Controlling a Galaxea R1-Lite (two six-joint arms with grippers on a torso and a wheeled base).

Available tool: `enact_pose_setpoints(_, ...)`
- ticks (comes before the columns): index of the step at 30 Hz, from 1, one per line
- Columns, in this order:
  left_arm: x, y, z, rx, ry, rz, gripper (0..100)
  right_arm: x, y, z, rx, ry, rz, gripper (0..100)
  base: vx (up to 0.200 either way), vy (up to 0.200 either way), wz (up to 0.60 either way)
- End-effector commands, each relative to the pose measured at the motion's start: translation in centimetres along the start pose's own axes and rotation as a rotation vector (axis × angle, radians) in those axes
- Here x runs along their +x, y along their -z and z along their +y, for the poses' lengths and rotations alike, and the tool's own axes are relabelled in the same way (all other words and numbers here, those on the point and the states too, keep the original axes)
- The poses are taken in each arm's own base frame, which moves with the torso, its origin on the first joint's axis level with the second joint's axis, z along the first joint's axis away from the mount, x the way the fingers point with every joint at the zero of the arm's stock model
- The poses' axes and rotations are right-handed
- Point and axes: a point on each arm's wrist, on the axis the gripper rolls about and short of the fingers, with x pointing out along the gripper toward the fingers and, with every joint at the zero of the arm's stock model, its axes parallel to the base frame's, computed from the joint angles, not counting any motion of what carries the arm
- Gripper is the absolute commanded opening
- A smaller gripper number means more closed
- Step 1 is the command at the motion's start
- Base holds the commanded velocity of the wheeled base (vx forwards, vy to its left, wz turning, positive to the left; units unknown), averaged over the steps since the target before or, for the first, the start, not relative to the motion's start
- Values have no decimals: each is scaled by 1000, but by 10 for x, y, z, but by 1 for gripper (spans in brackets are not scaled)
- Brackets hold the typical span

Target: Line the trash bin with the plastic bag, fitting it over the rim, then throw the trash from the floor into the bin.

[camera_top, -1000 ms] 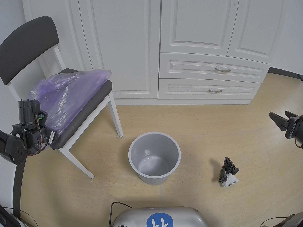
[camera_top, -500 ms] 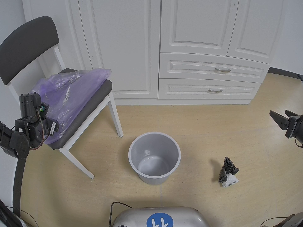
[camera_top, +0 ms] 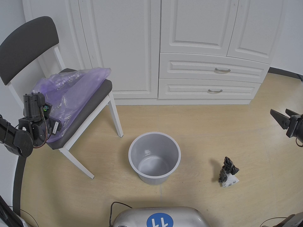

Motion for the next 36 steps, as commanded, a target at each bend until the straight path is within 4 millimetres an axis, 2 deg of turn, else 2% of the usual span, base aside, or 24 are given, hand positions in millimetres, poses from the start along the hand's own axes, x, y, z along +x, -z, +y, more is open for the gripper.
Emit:
enact_pose_setpoints(1, -3, 5, 2, 14, -5, 16, 100, -1, -1, 0, -1, -3, -5, 100, 0, 0, 0)
enact_pose_setpoints(13, -8, 7, 6, 26, -14, 17, 100, -1, -1, 0, -1, -3, -5, 100, 0, 0, 0)
enact_pose_setpoints(14, -8, 7, 6, 26, -13, 16, 0, -1, 0, 0, -1, -3, -3, 100, 0, 0, 0)
enact_pose_setpoints(20, -13, 10, 7, 27, -9, 19, 0, -1, 0, 0, -1, -4, -2, 100, 0, 0, 0)
enact_pose_setpoints(28, -28, 26, 5, 30, 17, 21, 0, -2, -6, -6, 35, 3, -22, 100, 0, 0, 0)
enact_pose_setpoints(34, -38, 23, -1, -76, 101, -98, 0, 3, -4, -9, 57, -14, -1, 100, 0, 0, 0)
enact_pose_setpoints(35, -41, 17, -13, -198, 187, -132, 0, 8, -3, -11, 62, -11, 10, 100, 0, 0, 0)
enact_pose_setpoints(36, -41, 17, -14, -208, 194, -135, 0, 8, -4, -11, 62, -11, 10, 100, 0, 0, 0)
